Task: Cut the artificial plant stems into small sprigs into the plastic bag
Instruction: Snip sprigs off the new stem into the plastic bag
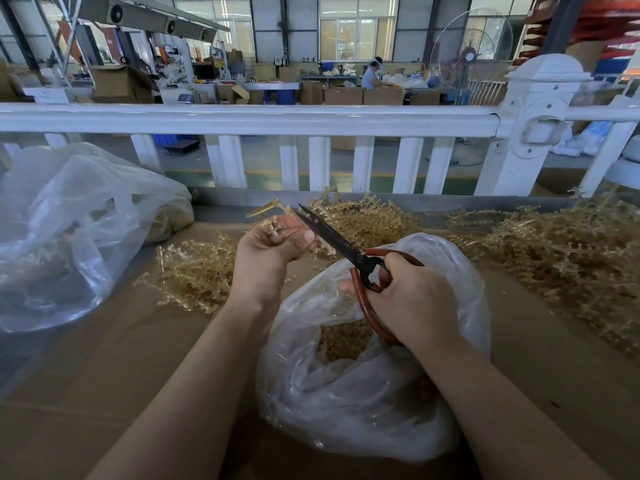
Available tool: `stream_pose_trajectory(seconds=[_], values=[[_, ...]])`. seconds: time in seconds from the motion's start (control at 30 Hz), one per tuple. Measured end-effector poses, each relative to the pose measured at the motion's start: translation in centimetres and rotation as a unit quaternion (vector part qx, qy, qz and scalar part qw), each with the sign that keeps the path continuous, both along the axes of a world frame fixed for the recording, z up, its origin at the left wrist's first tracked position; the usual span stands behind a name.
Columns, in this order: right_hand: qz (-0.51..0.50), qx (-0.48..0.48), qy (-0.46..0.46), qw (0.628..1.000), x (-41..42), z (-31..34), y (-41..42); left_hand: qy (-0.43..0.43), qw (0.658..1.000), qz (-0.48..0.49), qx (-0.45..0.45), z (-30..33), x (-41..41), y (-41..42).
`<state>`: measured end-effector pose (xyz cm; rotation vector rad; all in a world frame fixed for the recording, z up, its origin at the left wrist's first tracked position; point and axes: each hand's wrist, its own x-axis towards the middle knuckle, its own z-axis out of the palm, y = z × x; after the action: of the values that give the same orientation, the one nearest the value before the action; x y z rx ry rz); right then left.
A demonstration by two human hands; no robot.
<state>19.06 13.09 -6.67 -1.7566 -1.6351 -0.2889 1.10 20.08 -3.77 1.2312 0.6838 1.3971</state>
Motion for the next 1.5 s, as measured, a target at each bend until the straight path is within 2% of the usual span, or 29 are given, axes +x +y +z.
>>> stream_pose_trajectory(seconds=[0.17,0.43,0.63,1.1,1.23,1.5], values=[[0.007,-0.007,0.018,1.0,0.03,-0.14,0.05,0.003,1.0,-0.019,-0.005,0.17,-0.18,-0.19],[0.002,-0.006,0.012,1.0,0.23,-0.32,0.25,0.069,0.997,-0.04,0.005,0.13,0.11,-0.53],[0.009,-0.007,0.0,1.0,0.26,-0.37,0.29,0.088,0.995,-0.048,0.01,0.02,0.06,-0.53],[0.017,-0.039,0.044,0.998,0.08,-0.24,0.13,0.027,0.991,-0.128,-0.014,0.19,0.02,-0.74],[0.023,-0.032,0.053,0.998,-0.03,-0.11,0.06,0.03,0.99,-0.139,-0.013,0.43,-0.07,-0.86],[0.026,-0.035,0.078,0.996,-0.01,-0.07,0.19,-0.022,0.991,-0.123,-0.045,0.37,0.15,-0.94]])
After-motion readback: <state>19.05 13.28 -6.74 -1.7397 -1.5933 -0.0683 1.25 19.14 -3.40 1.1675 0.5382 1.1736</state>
